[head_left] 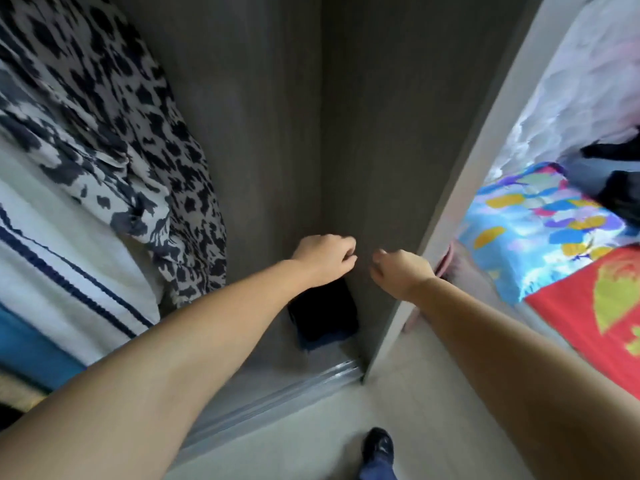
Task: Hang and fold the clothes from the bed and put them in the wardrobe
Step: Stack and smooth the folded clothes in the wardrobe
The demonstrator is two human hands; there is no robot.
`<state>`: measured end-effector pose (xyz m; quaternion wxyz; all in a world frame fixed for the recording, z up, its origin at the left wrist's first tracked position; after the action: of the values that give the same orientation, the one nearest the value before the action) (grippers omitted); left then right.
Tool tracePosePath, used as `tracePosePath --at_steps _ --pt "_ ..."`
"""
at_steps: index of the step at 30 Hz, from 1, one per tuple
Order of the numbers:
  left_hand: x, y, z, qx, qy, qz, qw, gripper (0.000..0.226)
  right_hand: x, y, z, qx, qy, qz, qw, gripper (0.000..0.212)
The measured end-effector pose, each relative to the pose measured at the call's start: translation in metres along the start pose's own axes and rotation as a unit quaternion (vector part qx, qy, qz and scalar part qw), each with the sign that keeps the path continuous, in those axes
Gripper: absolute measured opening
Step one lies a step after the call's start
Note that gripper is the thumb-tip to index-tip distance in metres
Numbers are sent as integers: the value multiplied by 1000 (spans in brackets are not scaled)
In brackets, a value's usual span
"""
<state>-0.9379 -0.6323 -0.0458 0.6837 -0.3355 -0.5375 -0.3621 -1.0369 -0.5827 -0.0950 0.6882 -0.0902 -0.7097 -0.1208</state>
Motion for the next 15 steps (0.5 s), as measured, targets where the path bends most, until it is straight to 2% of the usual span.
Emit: tracePosePath --at_steps 5,10,15 --pt "2 -16 117 -121 -45 -21 991 27 28 73 68 -73 11 3 997 34" --pt "-19 -37 264 -236 -46 -31 970 28 45 167 184 -195 -22 5 980 31" --pt "-51 -75 408 -321 -44 -51 945 33 38 276 312 -286 16 -15 958 35"
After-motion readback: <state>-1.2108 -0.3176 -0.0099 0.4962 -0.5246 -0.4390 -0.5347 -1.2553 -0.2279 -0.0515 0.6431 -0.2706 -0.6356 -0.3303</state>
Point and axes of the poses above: each hand's wrist, its own y-axis away from the middle knuckle, its own x-axis out of the back of the hand, z = x × y, the point moved 10 cm from there along -y, towards the middle knuckle, and after that the axes turned 2 degrees about -x, right-handed, at the moved point
